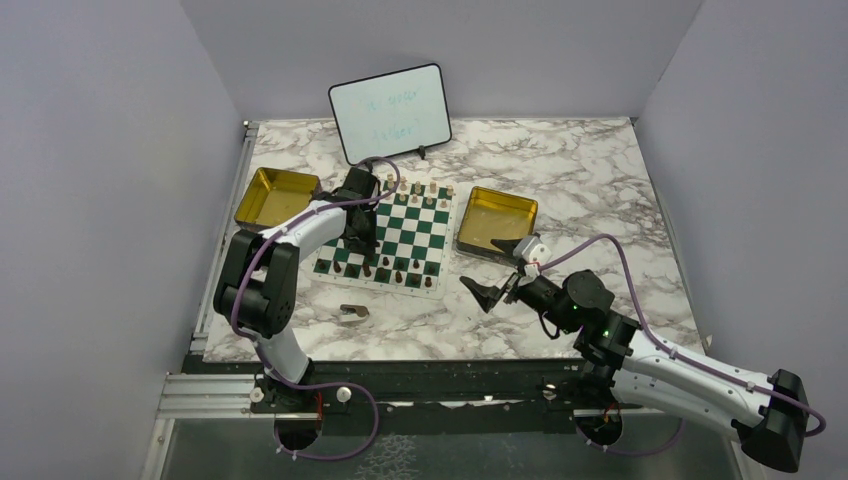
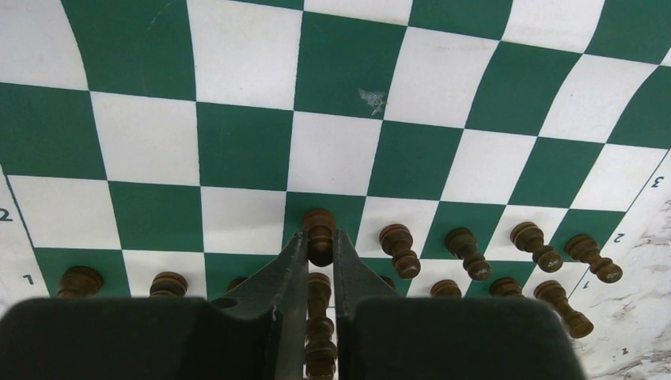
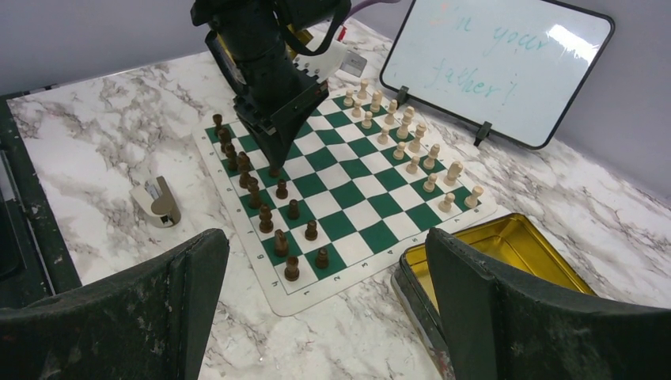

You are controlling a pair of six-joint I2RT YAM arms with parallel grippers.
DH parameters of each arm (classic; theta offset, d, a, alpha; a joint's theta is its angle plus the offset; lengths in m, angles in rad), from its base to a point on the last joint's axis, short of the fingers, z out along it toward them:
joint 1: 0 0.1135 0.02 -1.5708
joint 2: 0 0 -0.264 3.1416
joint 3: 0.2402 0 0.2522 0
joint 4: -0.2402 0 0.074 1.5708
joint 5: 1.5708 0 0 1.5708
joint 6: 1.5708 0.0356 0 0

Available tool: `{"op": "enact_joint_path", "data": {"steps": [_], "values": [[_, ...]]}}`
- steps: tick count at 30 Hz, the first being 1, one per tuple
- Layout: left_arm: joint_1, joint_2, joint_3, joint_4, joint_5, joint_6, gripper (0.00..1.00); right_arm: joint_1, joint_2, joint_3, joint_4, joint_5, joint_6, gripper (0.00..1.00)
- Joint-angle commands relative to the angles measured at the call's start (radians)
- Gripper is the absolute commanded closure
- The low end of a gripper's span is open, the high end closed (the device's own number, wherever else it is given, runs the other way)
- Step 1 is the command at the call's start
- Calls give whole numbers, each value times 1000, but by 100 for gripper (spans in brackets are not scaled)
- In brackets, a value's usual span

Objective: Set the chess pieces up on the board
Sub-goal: Place the chess piece on the chessboard.

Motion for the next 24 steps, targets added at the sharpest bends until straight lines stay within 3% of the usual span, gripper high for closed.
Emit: {"op": "enact_joint_path", "data": {"steps": [1,13,24], "values": [[3,21,3,-18,21,11,81,4,-1,-3,-5,-3,-9,0],[3,13,15,-25,36,17,76,3,-2,-8,-4,-2,-14,0],[3,-28,60,-47,15,14,63,4,-3,-3,-6,-3,-20,0]]}}
